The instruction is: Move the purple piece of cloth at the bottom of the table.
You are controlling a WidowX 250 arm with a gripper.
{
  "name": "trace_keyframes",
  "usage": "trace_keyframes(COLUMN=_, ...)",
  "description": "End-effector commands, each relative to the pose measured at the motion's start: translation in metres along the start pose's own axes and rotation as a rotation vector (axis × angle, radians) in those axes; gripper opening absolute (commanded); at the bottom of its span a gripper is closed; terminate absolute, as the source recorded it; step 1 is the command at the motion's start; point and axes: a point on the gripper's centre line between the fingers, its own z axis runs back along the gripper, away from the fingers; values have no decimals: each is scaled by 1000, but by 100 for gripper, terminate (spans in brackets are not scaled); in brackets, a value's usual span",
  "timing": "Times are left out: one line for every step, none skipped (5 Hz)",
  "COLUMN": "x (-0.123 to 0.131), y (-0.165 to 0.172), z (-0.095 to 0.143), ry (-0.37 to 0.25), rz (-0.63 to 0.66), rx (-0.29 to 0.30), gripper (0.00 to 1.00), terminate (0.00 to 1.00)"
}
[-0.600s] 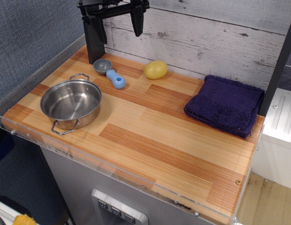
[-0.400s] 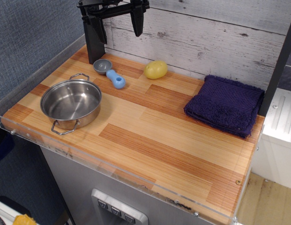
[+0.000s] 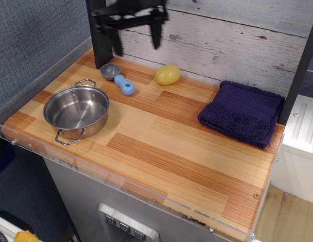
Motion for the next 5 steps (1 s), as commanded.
trace_keyframes(x=-21, y=-37, z=4, ry=-35, rz=-132, rx=-39, gripper=100, terminate=0)
trace_keyframes(x=-39, y=-50, z=-4, ry=-48, rz=-222, rx=-63, gripper=100, terminate=0)
trace_keyframes(x=-53, y=-76, z=-11, ry=-32, rz=-358, rx=-68, gripper=100, terminate=0)
trace_keyframes(x=-56, y=-107, z=-10, ry=-34, rz=-442, rx=-92, gripper=100, terminate=0)
trace_keyframes(x=-62, y=-135, z=-14, ry=-28, rz=-505, rx=-98, gripper=100, terminate=0)
